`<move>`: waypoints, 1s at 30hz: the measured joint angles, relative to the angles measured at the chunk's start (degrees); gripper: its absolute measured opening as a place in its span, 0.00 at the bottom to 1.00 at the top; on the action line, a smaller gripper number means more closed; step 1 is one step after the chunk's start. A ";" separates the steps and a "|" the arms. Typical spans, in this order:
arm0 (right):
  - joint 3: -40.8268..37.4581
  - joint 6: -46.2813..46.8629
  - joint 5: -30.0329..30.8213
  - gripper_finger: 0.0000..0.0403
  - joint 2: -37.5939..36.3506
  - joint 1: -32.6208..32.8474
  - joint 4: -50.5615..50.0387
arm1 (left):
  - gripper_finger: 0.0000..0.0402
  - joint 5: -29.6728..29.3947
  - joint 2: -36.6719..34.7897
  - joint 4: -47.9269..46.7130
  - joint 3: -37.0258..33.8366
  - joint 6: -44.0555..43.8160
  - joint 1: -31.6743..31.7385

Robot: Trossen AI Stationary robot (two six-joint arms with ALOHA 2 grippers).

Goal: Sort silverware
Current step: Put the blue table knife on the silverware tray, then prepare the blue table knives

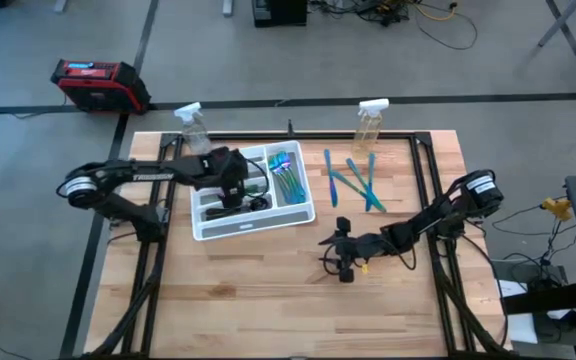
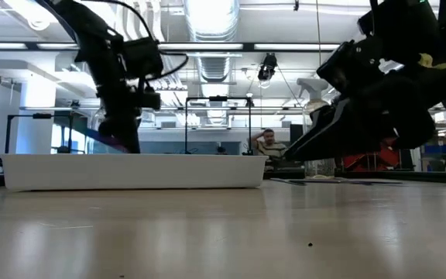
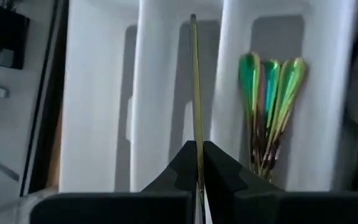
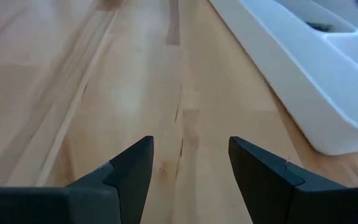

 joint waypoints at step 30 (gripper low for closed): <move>2.84 1.81 15.05 0.48 -11.97 -7.13 -16.33 | 0.19 -2.32 7.26 14.66 -4.10 -9.56 -4.40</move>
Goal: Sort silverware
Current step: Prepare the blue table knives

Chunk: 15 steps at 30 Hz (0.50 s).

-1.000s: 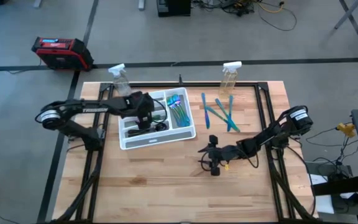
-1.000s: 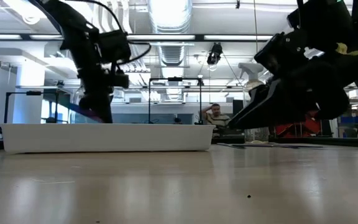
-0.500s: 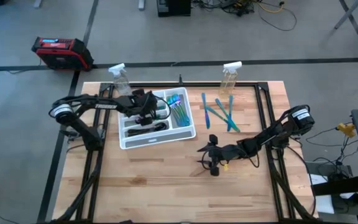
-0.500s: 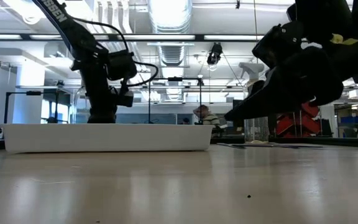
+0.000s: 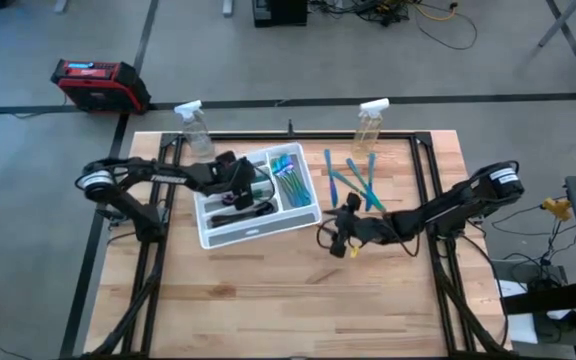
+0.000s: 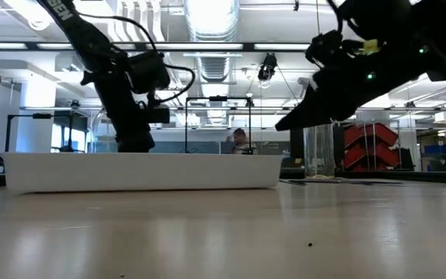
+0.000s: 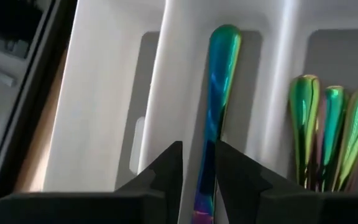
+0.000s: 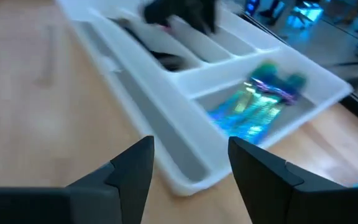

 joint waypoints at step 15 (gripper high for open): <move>0.07 2.49 -0.47 0.47 -11.07 -15.88 -24.06 | 0.16 -7.05 -11.27 0.27 -13.10 -14.80 -13.23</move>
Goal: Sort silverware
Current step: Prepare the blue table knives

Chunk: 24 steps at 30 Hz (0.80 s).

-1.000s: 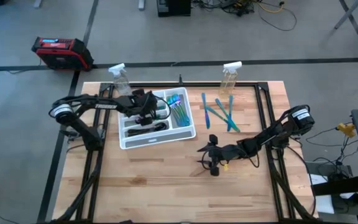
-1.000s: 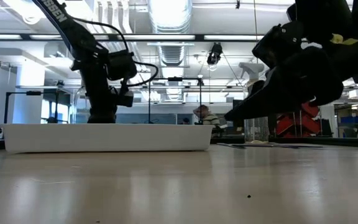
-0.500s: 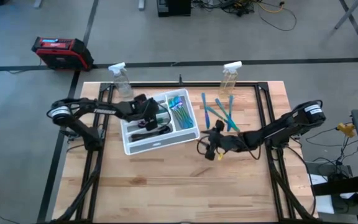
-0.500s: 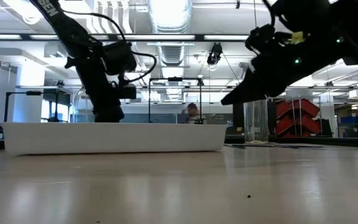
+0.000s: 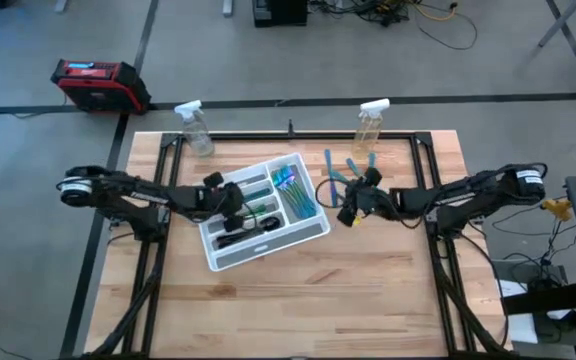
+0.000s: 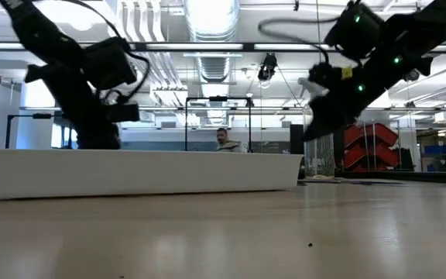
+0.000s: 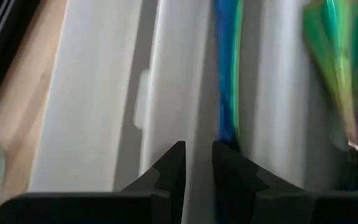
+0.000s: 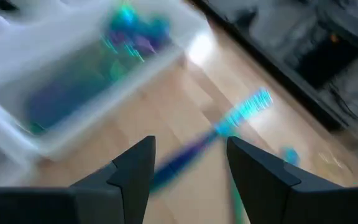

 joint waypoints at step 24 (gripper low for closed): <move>-0.33 4.39 -12.45 0.39 13.80 -20.97 5.03 | 0.16 -0.90 -3.22 43.26 -3.12 -0.56 -19.48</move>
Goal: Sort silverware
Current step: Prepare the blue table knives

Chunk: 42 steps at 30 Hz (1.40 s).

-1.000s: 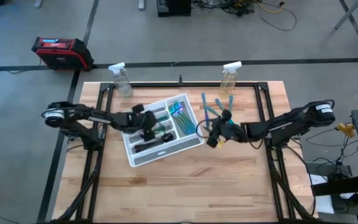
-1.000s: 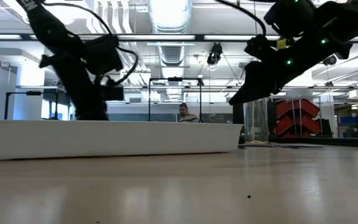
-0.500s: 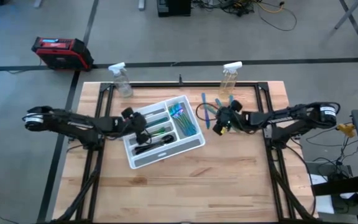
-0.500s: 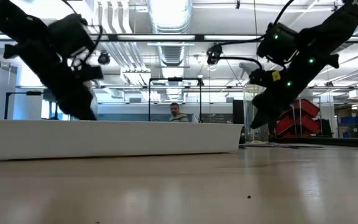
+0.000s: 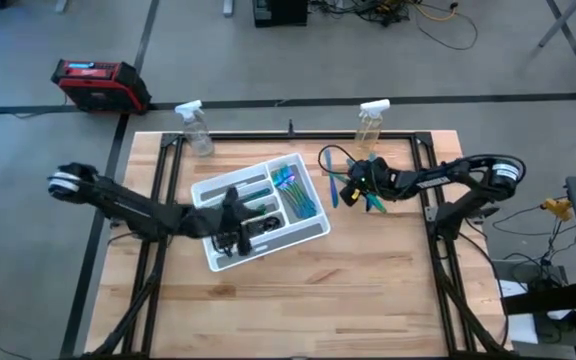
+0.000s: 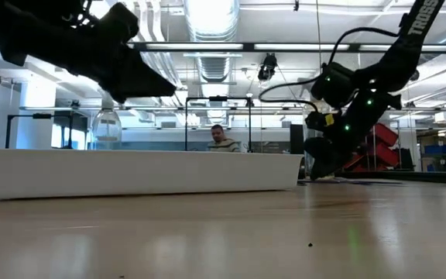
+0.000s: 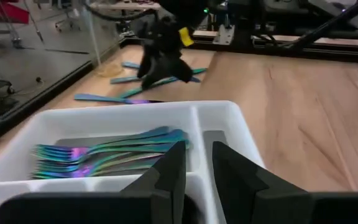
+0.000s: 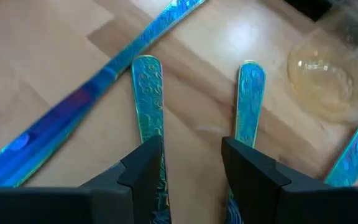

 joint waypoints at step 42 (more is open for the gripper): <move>12.05 -1.46 -1.70 0.00 13.74 4.47 4.26 | 0.16 -14.31 17.18 0.25 7.38 -7.16 -6.68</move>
